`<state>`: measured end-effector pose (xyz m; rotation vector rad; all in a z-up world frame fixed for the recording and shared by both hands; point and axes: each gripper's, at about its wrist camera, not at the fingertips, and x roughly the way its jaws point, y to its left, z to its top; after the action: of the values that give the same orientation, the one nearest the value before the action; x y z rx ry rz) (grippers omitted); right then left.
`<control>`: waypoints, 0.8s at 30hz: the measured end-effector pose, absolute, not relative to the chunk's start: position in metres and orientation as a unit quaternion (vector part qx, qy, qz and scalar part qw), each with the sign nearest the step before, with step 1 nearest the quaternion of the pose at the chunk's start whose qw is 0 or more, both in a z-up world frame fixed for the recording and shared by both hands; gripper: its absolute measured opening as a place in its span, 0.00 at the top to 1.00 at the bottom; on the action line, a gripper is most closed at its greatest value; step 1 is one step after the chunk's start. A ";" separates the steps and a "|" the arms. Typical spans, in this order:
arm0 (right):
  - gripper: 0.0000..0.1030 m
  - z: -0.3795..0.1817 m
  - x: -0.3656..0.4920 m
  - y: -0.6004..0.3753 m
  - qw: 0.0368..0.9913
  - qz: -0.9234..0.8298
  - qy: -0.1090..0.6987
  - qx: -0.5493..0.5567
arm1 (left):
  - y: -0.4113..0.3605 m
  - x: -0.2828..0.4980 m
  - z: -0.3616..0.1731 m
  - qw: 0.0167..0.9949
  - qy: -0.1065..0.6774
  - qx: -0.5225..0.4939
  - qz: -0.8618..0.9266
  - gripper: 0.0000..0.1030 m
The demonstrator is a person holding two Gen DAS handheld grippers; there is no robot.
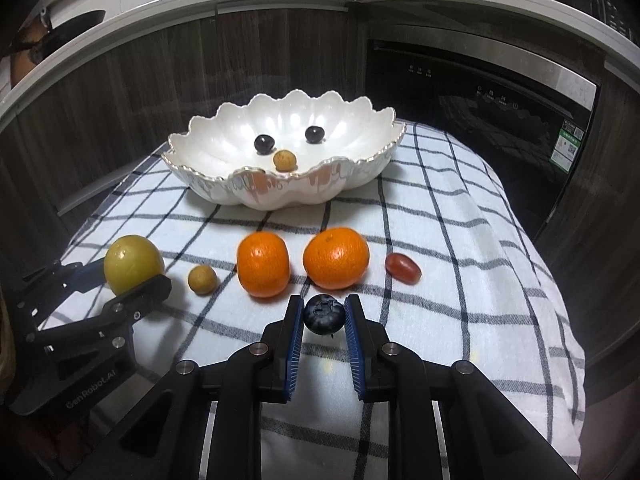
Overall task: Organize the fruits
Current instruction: 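Lift both held fruits and carry them over the white bowl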
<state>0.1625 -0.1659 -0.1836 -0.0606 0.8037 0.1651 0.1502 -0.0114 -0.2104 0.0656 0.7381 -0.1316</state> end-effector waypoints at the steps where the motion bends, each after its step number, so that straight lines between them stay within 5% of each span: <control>1: 0.78 -0.182 0.163 -0.166 0.917 0.081 0.390 -0.028 | -0.011 0.151 -0.209 0.930 0.361 0.032 -0.063 0.54; 24: 0.78 -0.139 0.193 -0.159 0.935 0.082 0.344 -0.028 | -0.008 0.181 -0.157 0.938 0.339 0.031 -0.059 0.54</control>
<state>0.1931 -0.1593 -0.1385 -0.0568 0.7040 0.1677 0.1814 -0.0076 -0.1571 0.0627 0.6920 -0.1207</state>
